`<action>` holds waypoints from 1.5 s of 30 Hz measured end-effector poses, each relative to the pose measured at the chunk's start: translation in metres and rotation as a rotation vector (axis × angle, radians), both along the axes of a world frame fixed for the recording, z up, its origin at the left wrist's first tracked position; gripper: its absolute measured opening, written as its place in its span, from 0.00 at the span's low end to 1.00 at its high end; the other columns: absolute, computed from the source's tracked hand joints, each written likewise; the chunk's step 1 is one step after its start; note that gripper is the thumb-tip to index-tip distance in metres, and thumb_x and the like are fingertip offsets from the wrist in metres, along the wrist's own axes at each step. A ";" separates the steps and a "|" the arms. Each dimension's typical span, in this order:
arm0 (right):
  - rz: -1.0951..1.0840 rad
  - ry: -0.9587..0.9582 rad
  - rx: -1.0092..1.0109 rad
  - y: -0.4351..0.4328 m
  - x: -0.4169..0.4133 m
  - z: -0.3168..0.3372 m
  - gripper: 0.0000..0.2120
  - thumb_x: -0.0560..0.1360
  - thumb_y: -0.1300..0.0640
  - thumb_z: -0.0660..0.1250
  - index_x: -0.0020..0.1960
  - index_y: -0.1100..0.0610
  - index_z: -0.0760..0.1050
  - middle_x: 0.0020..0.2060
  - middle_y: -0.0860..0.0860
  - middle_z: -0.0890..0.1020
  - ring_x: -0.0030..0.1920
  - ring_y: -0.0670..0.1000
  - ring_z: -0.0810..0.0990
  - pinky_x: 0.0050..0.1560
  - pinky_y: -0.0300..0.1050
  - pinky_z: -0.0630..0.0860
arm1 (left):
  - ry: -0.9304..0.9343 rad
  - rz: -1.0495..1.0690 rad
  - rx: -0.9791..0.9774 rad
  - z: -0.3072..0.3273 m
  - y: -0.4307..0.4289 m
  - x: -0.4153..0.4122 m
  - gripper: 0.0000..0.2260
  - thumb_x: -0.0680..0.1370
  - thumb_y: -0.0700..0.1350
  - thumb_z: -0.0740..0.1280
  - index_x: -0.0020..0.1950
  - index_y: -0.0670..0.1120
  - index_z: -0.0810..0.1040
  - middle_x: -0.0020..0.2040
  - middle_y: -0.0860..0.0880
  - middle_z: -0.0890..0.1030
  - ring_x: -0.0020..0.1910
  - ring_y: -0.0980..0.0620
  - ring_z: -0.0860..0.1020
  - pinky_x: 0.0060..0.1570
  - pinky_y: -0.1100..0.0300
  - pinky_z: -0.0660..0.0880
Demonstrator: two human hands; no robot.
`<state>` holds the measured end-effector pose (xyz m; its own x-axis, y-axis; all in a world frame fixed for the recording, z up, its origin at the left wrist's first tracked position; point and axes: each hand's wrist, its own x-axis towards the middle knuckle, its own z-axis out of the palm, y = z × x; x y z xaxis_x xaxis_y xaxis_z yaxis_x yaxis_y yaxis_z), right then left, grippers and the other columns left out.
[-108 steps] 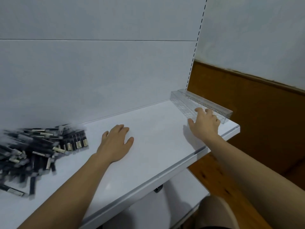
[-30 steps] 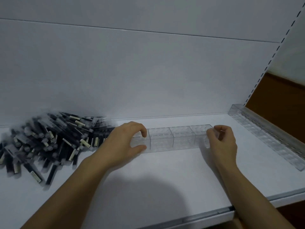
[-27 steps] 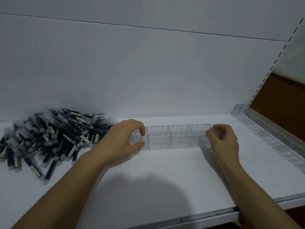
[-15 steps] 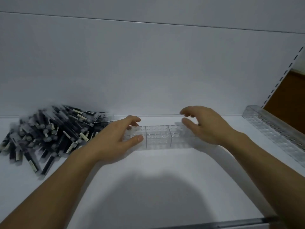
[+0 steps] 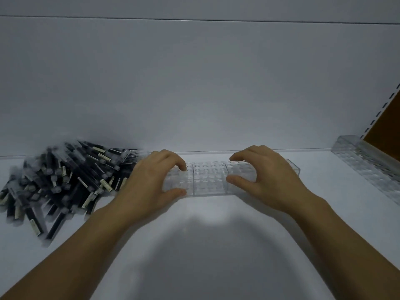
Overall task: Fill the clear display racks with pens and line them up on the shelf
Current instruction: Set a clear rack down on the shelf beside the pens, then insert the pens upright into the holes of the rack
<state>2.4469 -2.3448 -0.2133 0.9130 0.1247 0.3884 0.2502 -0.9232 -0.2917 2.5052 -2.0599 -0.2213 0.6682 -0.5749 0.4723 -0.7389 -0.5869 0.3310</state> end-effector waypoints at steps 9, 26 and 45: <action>-0.007 0.173 -0.151 -0.005 0.001 -0.001 0.32 0.71 0.36 0.69 0.73 0.39 0.66 0.63 0.40 0.76 0.66 0.47 0.72 0.68 0.51 0.62 | 0.010 -0.042 0.024 -0.002 0.016 0.013 0.19 0.72 0.47 0.77 0.63 0.53 0.80 0.61 0.59 0.77 0.61 0.59 0.76 0.62 0.55 0.74; 0.108 0.103 -0.379 0.024 -0.003 0.015 0.36 0.75 0.31 0.55 0.80 0.40 0.55 0.81 0.49 0.59 0.82 0.54 0.52 0.80 0.66 0.49 | 0.002 0.230 0.592 0.031 0.056 -0.016 0.41 0.75 0.73 0.44 0.83 0.51 0.44 0.82 0.55 0.44 0.80 0.57 0.41 0.80 0.50 0.44; 0.315 0.170 -0.311 0.264 0.099 0.044 0.21 0.84 0.40 0.53 0.67 0.53 0.71 0.62 0.54 0.76 0.63 0.58 0.71 0.61 0.56 0.73 | 0.203 0.770 0.267 0.018 0.214 -0.051 0.38 0.78 0.72 0.43 0.82 0.51 0.54 0.81 0.50 0.56 0.79 0.49 0.56 0.76 0.46 0.59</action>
<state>2.5459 -2.0803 -0.1697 0.8593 0.4928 0.1371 0.5051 -0.8598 -0.0749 2.4541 -1.8462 -0.2029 0.9770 0.0015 0.2132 -0.0404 -0.9805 0.1922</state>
